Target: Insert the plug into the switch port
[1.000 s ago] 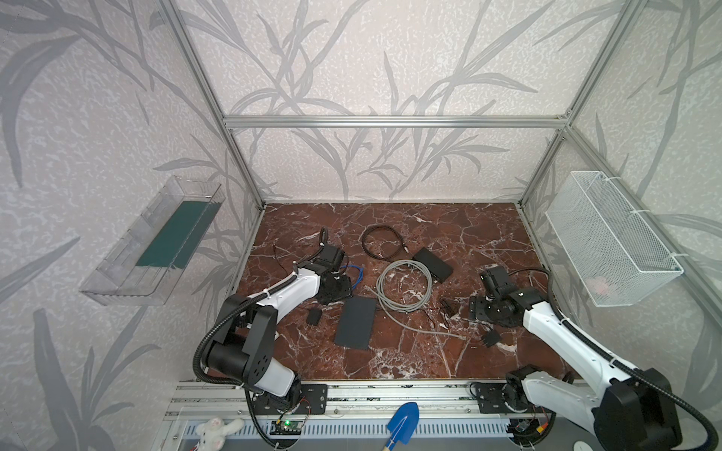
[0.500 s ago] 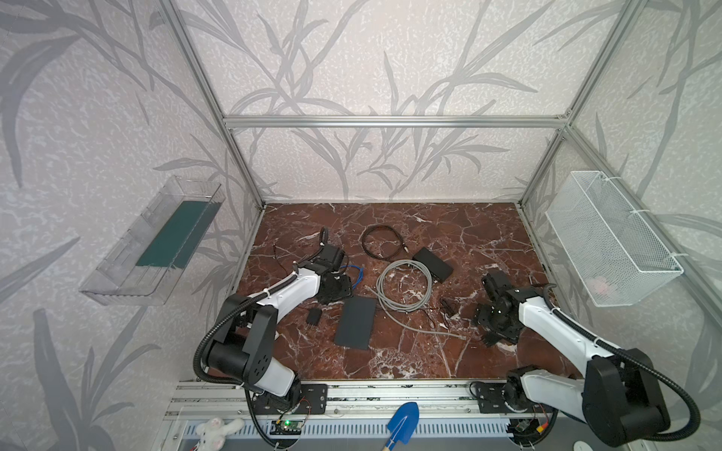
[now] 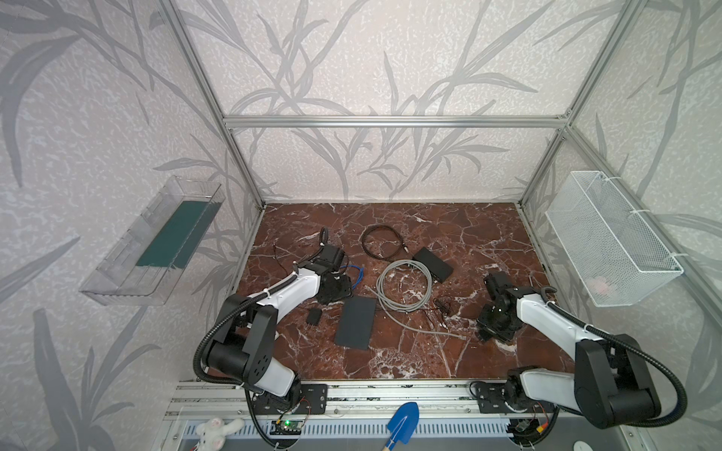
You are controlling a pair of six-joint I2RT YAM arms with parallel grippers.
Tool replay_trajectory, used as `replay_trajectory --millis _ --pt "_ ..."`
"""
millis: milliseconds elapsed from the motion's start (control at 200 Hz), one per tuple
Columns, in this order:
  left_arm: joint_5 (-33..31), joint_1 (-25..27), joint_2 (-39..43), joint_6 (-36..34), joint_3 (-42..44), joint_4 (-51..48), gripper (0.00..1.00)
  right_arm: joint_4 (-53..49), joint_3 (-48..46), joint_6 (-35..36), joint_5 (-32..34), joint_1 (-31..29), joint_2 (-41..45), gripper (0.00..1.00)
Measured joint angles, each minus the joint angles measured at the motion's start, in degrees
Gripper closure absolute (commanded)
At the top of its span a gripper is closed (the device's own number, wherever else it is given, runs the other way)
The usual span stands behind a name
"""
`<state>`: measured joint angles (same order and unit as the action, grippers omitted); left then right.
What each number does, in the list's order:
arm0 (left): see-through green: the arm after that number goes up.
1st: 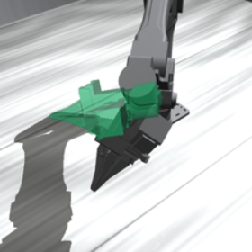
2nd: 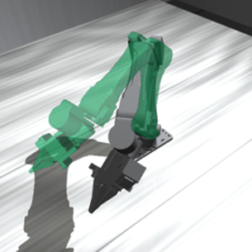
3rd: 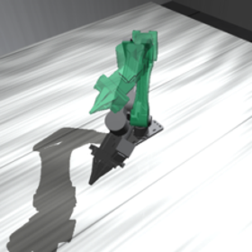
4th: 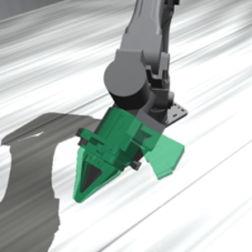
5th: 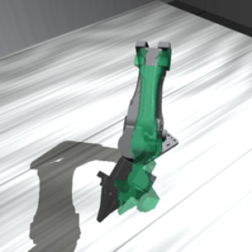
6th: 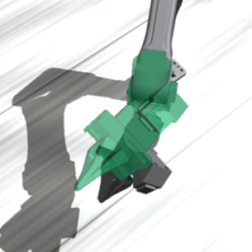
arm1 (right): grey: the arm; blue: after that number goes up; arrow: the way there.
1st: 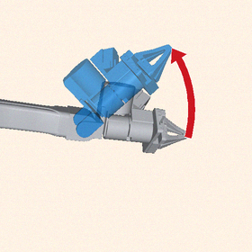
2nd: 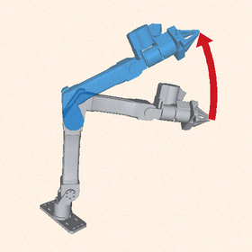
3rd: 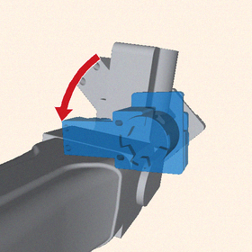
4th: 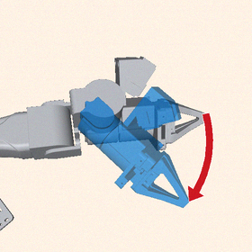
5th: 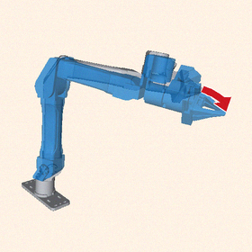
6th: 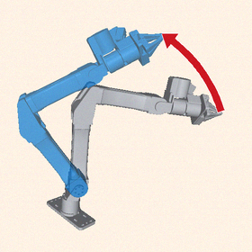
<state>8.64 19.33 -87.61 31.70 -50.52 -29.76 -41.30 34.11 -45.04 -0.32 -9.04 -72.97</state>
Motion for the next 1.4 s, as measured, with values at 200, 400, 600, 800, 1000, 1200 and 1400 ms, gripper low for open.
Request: replay_trajectory --millis 200,400,600,800,1000,1200,1400 --pt "-0.11 0.0 -0.04 0.02 0.02 0.09 0.37 0.66 3.8 2.8 -0.81 0.0 2.93 0.65" --pt "-0.04 0.0 -1.38 0.02 0.0 0.28 0.37 1.9 9.11 7.82 -3.21 -0.35 3.69 0.67" --pt "-0.09 0.0 -1.75 0.07 -0.02 0.28 0.38 4.42 14.1 13.46 -7.06 -6.25 4.28 0.69" --pt "-0.11 0.0 -2.05 0.31 -0.81 0.24 0.38 5.77 16.81 16.0 -7.02 -8.17 5.49 0.68" --pt "-0.24 0.0 -2.16 -0.28 -3.3 0.22 0.38 5.75 16.65 18.43 -5.01 -3.52 4.2 0.67" --pt "-0.22 0.0 -2.14 -1.2 -3.98 -0.61 0.38 7.67 13.25 21.22 -1.95 3.91 -0.24 0.66" --pt "-0.28 0.0 -1.7 -1.31 -3.74 -2.08 0.38 9.25 12.7 22.58 -1.77 5.99 -8.74 0.63"
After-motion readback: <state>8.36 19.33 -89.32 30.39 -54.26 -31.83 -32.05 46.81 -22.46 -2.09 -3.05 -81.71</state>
